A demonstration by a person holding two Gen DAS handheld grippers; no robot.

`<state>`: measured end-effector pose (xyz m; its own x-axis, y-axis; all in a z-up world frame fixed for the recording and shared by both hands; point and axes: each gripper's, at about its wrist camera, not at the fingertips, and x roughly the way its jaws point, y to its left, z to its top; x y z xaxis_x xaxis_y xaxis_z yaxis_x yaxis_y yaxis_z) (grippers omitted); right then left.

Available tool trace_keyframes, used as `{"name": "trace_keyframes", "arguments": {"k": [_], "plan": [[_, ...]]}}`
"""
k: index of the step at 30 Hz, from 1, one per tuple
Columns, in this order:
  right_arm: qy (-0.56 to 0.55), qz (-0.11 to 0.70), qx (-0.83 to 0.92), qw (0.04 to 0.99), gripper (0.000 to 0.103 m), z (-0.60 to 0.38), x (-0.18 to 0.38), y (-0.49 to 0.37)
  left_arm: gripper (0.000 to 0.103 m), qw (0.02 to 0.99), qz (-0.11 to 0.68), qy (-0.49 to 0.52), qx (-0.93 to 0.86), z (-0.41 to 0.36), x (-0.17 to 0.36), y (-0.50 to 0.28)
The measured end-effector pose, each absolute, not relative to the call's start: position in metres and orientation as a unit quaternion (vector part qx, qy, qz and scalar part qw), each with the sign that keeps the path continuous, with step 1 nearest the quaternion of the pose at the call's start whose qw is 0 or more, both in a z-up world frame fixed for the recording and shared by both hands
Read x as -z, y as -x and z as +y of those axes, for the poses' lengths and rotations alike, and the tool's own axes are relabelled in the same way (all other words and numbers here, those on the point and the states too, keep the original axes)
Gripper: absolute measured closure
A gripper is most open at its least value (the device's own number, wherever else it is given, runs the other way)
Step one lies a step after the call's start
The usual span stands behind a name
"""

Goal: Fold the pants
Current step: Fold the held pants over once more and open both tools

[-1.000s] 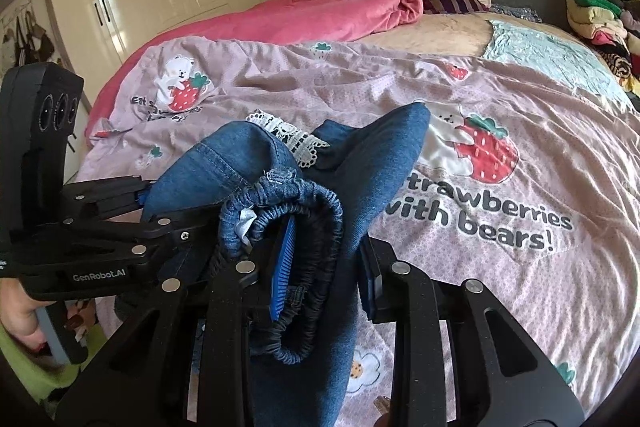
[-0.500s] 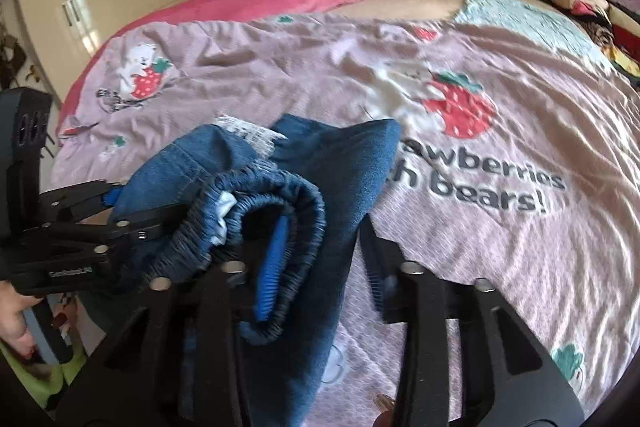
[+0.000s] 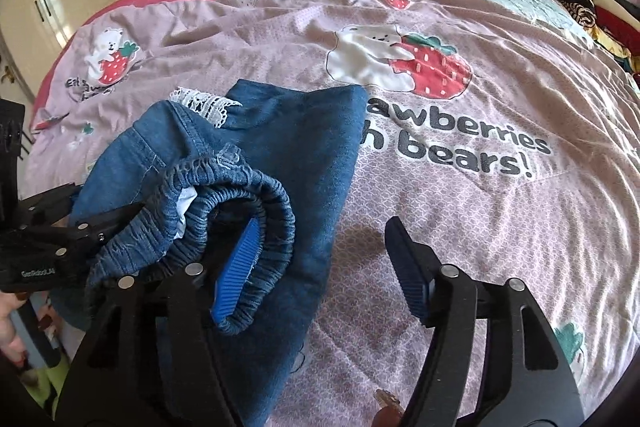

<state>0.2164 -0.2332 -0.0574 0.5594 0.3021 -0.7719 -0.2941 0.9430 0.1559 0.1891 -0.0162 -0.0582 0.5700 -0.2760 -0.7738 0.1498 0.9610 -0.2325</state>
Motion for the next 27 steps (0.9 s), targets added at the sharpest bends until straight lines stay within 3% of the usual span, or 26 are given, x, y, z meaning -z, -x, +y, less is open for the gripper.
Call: {"name": "trace_keyframes", "arguments": {"k": [3, 8, 10, 11, 15, 27], "plan": [[-0.01, 0.434, -0.165, 0.886, 0.035, -0.237, 0.053, -0.212, 0.023, 0.883, 0.448, 0.072, 0.119, -0.016, 0.056, -0.186], [-0.023, 0.417, -0.162, 0.894, 0.024, -0.246, 0.04, -0.199, 0.022, 0.888, 0.437, 0.077, 0.119, -0.012, 0.045, -0.174], [-0.026, 0.406, -0.165, 0.898, 0.02, -0.248, 0.034, -0.192, 0.007, 0.89, 0.434, 0.077, 0.116, -0.011, 0.04, -0.168], [-0.027, 0.398, -0.164, 0.902, 0.018, -0.249, 0.029, -0.186, 0.005, 0.891, 0.432, 0.076, 0.115, -0.011, 0.038, -0.166], [-0.025, 0.368, -0.167, 0.914, 0.01, -0.251, 0.01, -0.165, 0.005, 0.896, 0.422, 0.082, 0.116, -0.006, 0.027, -0.15], [-0.014, 0.298, -0.168, 0.939, 0.009, -0.252, -0.022, -0.092, 0.005, 0.916, 0.385, 0.067, 0.087, 0.01, -0.009, -0.085]]}}
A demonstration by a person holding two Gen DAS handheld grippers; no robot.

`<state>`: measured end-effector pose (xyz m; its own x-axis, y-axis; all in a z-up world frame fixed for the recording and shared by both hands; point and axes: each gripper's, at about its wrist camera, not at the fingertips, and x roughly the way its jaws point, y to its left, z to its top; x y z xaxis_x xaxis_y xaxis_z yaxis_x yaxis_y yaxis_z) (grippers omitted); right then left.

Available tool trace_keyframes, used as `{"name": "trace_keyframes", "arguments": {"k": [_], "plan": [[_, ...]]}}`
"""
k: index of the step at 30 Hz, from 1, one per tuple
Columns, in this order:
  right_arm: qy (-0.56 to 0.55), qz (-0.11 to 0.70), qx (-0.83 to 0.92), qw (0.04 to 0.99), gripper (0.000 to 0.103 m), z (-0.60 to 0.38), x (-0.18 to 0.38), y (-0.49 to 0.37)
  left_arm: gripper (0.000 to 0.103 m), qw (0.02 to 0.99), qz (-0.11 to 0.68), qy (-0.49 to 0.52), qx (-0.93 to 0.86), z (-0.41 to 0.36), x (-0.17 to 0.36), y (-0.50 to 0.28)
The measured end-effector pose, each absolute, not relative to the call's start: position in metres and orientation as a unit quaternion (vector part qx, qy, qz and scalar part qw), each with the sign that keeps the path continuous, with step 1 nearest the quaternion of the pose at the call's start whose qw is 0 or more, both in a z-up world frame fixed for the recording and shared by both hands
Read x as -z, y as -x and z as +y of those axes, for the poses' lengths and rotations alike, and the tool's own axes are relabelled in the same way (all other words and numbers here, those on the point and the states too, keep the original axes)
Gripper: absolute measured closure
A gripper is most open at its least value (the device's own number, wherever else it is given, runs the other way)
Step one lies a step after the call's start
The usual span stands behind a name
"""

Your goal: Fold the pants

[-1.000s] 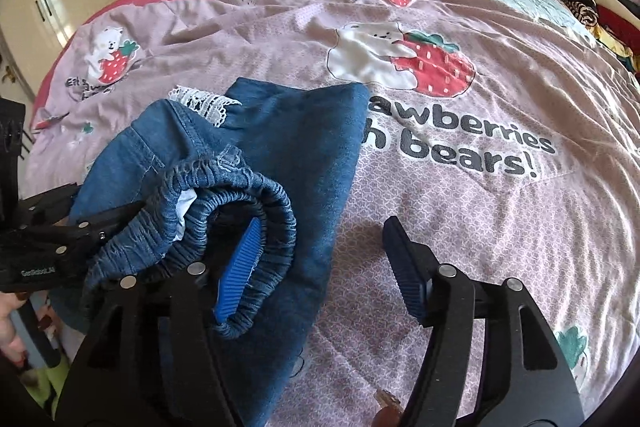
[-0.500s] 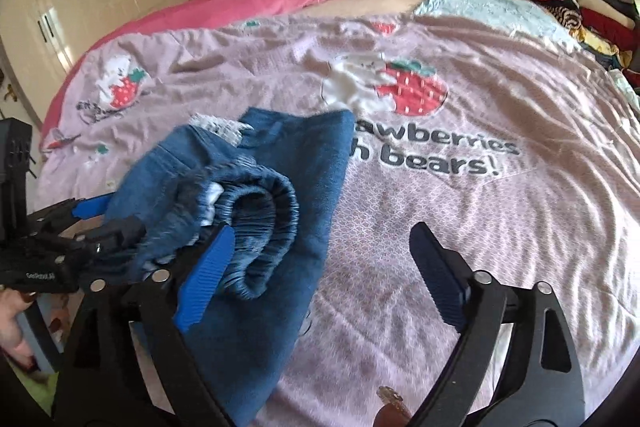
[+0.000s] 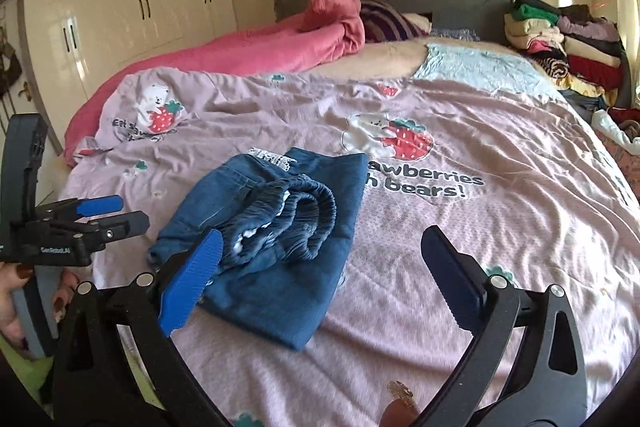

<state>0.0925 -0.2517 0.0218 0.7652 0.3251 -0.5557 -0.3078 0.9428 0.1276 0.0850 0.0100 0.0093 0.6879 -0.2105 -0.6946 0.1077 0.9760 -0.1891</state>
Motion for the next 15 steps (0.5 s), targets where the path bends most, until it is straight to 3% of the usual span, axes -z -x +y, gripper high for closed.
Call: {"name": "trace_keyframes", "arguments": {"k": [15], "plan": [[-0.006, 0.314, -0.172, 0.934, 0.009, -0.252, -0.021, -0.024, 0.004, 0.921, 0.38, 0.038, 0.072, 0.005, -0.013, -0.009]]}}
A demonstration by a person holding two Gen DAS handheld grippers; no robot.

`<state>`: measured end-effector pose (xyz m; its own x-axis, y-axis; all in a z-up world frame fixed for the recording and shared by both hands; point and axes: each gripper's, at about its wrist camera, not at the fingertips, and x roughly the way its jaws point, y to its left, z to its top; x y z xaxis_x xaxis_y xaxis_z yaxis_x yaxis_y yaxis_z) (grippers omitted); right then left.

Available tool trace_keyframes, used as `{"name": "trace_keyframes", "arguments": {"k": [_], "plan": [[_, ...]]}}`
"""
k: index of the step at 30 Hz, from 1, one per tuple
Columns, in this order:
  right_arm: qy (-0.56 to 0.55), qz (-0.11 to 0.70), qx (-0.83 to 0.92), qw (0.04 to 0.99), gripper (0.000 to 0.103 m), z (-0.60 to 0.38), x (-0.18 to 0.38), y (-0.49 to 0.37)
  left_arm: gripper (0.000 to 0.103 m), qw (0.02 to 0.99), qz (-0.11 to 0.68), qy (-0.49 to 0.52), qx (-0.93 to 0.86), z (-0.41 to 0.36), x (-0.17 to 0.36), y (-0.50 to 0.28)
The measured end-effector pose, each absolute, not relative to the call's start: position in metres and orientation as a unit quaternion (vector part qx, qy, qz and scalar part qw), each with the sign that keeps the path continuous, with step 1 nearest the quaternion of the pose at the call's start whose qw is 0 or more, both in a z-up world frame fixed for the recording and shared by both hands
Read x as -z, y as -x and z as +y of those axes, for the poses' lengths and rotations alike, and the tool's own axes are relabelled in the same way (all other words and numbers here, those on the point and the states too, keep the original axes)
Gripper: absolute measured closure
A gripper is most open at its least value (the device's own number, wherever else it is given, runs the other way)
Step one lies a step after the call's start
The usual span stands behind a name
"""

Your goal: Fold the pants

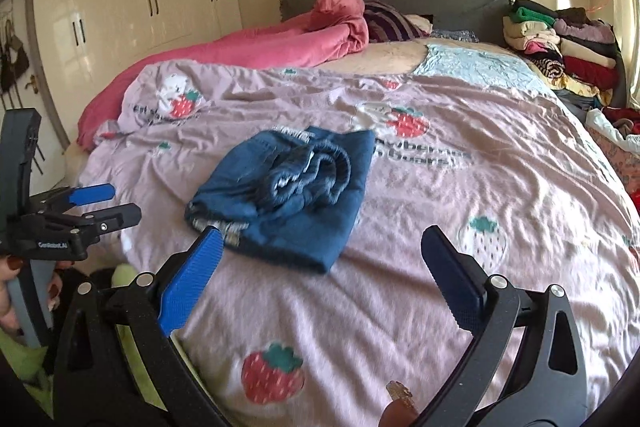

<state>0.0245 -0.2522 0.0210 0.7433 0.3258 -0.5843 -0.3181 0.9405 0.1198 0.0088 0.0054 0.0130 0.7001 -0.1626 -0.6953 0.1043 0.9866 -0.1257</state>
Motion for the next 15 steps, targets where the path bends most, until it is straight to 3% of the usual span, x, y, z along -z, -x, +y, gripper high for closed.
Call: {"name": "trace_keyframes", "arguments": {"k": [15], "plan": [[-0.008, 0.355, -0.158, 0.921, 0.009, -0.247, 0.005, -0.015, 0.004, 0.912, 0.404, 0.04, 0.054, 0.008, 0.008, -0.001]]}}
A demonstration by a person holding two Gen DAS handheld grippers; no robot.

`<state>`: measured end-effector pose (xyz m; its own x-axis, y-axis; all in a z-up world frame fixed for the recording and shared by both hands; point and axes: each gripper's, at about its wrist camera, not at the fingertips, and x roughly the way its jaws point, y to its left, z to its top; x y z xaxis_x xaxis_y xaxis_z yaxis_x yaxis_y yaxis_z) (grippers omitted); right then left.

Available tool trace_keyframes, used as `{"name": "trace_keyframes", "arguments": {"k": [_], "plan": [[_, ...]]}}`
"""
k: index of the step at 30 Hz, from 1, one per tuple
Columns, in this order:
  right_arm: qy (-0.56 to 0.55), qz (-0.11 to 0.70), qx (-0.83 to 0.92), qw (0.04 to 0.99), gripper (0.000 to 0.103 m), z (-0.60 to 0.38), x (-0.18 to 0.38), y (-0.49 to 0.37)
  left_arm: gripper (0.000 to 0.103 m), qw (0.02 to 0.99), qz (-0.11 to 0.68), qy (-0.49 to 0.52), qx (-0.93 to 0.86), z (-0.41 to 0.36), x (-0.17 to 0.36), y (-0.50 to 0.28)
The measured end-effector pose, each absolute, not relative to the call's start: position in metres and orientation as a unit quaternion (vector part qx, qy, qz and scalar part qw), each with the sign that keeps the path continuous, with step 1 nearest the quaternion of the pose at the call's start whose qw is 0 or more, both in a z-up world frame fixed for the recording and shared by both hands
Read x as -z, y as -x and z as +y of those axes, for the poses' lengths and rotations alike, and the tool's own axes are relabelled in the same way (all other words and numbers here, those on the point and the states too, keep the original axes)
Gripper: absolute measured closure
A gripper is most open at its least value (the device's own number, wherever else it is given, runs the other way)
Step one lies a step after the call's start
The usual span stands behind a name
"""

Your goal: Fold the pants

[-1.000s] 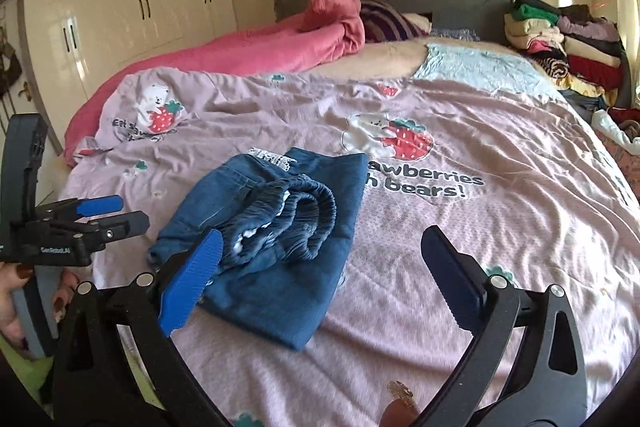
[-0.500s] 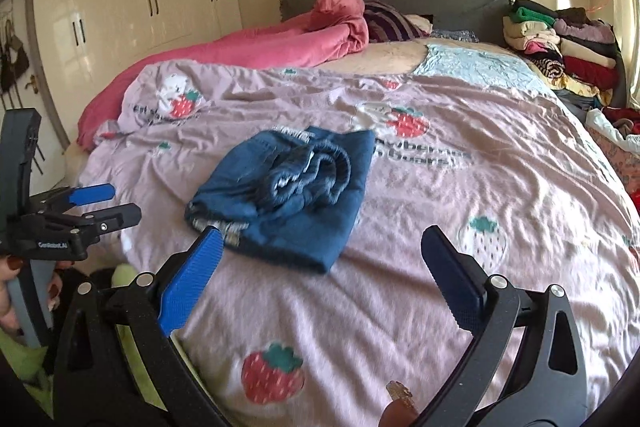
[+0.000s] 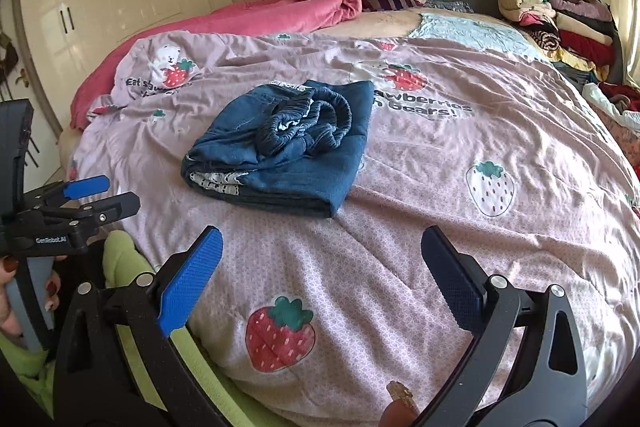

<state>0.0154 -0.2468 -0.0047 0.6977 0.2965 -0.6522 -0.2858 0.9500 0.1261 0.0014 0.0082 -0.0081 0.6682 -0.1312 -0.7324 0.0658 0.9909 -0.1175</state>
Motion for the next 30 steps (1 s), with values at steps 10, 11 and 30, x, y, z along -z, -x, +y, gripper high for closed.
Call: {"name": "trace_keyframes", "arguments": {"k": [10, 11, 30], "plan": [[-0.006, 0.351, -0.155, 0.923, 0.009, -0.2467, 0.001, -0.0155, 0.004, 0.914, 0.401, 0.04, 0.052, 0.0089, 0.0046, 0.0], [-0.005, 0.351, -0.155, 0.924, 0.009, -0.2468, 0.0004, -0.0156, 0.004, 0.913, 0.401, 0.041, 0.054, 0.0087, 0.0043, 0.0], [-0.004, 0.351, -0.155, 0.924, 0.009, -0.2452, -0.0024, -0.0147, 0.004, 0.914, 0.398, 0.041, 0.062, 0.0053, -0.0007, 0.0057]]}}
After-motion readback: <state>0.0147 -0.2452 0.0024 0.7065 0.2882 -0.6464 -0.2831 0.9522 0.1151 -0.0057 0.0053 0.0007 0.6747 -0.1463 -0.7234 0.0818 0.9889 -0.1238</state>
